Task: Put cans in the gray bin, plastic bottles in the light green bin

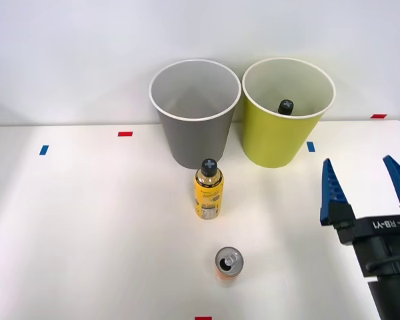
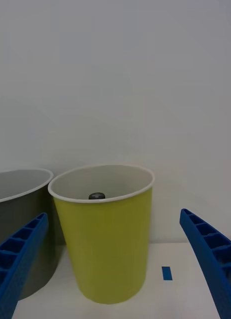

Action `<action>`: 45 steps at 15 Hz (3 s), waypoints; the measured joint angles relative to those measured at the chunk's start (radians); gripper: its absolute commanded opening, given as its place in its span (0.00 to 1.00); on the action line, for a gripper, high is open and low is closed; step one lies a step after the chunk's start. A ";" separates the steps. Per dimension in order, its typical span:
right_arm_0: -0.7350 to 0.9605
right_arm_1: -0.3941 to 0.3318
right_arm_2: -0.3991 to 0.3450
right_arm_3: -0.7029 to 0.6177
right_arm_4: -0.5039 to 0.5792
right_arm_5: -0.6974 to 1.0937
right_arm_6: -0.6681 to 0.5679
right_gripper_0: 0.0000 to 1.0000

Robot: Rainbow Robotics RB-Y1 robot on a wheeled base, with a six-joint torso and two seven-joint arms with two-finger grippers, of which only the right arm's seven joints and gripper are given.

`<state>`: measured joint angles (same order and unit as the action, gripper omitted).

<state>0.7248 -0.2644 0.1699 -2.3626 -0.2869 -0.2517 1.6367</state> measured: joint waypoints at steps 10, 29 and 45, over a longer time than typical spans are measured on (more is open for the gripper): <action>0.205 0.104 -0.046 0.000 0.016 -0.020 0.007 0.90; 0.288 0.170 0.043 0.434 0.244 -0.493 -0.077 0.93; 0.302 0.040 0.179 0.497 0.240 -0.494 0.088 0.94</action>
<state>1.0268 -0.2243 0.3494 -1.8654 -0.0468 -0.7452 1.7243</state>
